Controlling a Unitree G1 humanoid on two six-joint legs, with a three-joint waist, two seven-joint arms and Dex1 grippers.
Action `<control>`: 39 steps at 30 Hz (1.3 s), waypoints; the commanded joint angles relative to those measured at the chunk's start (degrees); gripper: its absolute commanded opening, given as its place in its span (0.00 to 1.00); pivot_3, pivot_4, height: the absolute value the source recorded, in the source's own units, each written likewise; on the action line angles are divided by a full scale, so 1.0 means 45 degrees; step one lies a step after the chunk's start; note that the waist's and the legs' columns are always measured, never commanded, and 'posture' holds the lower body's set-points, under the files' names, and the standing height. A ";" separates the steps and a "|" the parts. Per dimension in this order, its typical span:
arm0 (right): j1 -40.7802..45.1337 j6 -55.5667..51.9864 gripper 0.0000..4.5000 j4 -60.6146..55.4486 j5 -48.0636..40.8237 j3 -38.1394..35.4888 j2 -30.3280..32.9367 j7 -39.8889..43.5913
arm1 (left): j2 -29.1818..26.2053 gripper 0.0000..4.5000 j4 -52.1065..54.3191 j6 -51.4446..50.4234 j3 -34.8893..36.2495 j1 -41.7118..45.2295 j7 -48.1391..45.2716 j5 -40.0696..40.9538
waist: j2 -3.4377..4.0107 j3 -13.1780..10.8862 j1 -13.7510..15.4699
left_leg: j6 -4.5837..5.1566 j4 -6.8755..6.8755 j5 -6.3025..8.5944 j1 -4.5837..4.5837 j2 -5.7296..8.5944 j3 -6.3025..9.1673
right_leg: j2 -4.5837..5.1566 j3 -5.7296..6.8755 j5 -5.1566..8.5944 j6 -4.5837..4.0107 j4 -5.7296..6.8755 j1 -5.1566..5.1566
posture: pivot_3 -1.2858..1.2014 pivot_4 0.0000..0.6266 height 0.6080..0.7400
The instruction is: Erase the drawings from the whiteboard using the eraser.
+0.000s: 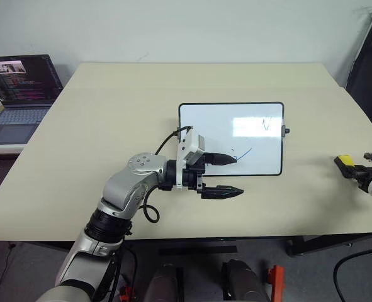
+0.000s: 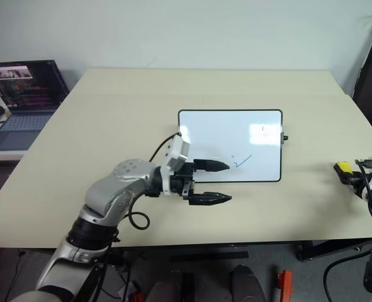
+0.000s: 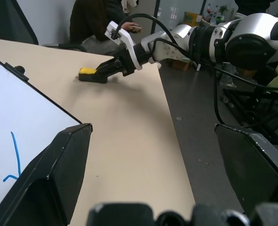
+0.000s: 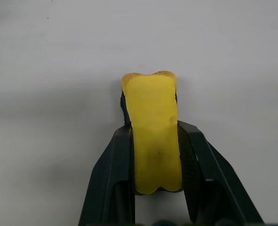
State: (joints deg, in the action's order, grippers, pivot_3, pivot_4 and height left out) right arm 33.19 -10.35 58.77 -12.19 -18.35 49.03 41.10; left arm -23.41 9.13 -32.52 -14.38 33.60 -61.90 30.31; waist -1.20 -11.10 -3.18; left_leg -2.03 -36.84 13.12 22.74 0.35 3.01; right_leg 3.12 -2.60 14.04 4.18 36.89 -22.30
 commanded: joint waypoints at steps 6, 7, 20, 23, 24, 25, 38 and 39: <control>-0.1066 -0.0555 0.20 -0.2656 -0.0794 -0.0707 0.0130 0.0171 | -0.0365 1.00 -0.0090 0.0404 0.0853 0.0370 0.0030 -0.0010 | 0.0001 0.0000 0.0023 | 0.0000 -0.0001 0.0000 0.0002 0.0001 0.0004 | 0.0000 0.0002 0.0000 0.0000 0.0001 -0.0001 | 0.52 0.24 1.00; -0.1553 -0.0932 0.20 -0.3829 -0.1095 -0.0977 0.0182 0.0178 | -0.0464 1.00 -0.0198 0.0482 0.1044 0.0417 0.0041 -0.0015 | 0.0005 -0.0002 0.0046 | 0.0000 0.0000 0.0000 0.0004 0.0001 0.0006 | 0.0000 0.0003 0.0001 0.0001 0.0000 -0.0002 | 0.52 0.24 1.00; -0.1583 -0.5931 0.20 -1.5785 -0.4338 -0.0817 0.0587 -0.0389 | -0.3312 1.00 -0.2062 0.2285 0.3550 -0.0985 -0.0803 -0.0561 | 0.0043 -0.0001 -0.0029 | 0.0000 0.0004 0.0000 -0.0002 -0.0013 0.0013 | -0.0002 0.0009 0.0041 0.0060 0.0018 -0.0015 | 0.52 0.24 1.00; -0.0418 -0.6098 0.20 -1.7005 -0.4219 0.1669 -0.0860 -0.0516 | -0.3563 1.00 -0.2569 0.3348 0.3260 -0.1634 -0.0892 -0.1415 | 0.0026 0.0010 -0.0002 | 0.0000 0.0007 0.0000 -0.0001 -0.0023 0.0024 | -0.0006 0.0021 0.0044 0.0053 0.0015 -0.0014 | 0.52 0.24 1.00; -0.0185 -0.6003 0.20 -1.7058 -0.3955 0.2338 -0.1308 -0.0584 | -0.3467 1.00 -0.2553 0.3492 0.3226 -0.1752 -0.0777 -0.1518 | 0.0023 0.0008 0.0029 | 0.0000 0.0007 0.0001 -0.0002 -0.0024 0.0023 | -0.0005 0.0020 0.0044 0.0052 0.0012 -0.0013 | 0.52 0.24 1.00; 0.0004 -0.5738 0.20 -1.6904 -0.3521 0.3083 -0.1819 -0.0650 | -0.3296 1.00 -0.2325 0.3424 0.3284 -0.1865 -0.0617 -0.1406 | 0.0022 0.0007 0.0056 | 0.0000 0.0007 0.0001 0.0012 -0.0021 0.0030 | -0.0002 0.0025 0.0044 0.0052 0.0008 -0.0017 | 0.52 0.24 1.00; 0.0694 -0.0686 0.20 -1.1989 0.1223 0.6906 -0.4106 -0.0311 | -0.3040 1.00 -0.0271 0.2181 0.3747 -0.2676 0.0594 -0.0804 | 0.0008 0.0003 0.0385 | -0.0005 -0.0021 -0.0003 0.0235 -0.0003 0.0047 | 0.0011 0.0047 -0.0021 -0.0009 0.0042 -0.0252 | 0.52 0.24 1.00; 0.0735 -0.0488 0.20 -1.1675 0.1306 0.6930 -0.4327 -0.0300 | -0.3026 1.00 -0.0215 0.2143 0.3707 -0.2695 0.0615 -0.0788 | 0.0008 0.0003 0.0349 | -0.0005 -0.0022 -0.0003 0.0232 -0.0005 0.0047 | 0.0009 0.0047 -0.0022 -0.0011 0.0044 -0.0251 | 0.52 0.24 1.00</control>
State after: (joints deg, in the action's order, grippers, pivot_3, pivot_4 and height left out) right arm 35.15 -14.91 5.70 -7.02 12.71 30.23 39.48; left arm -36.64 5.28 -22.82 1.07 21.26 -59.38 25.85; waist -1.16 -11.09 -1.61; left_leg -2.05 -36.94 13.10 23.77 0.33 3.22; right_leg 3.16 -2.39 13.94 4.12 37.10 -23.42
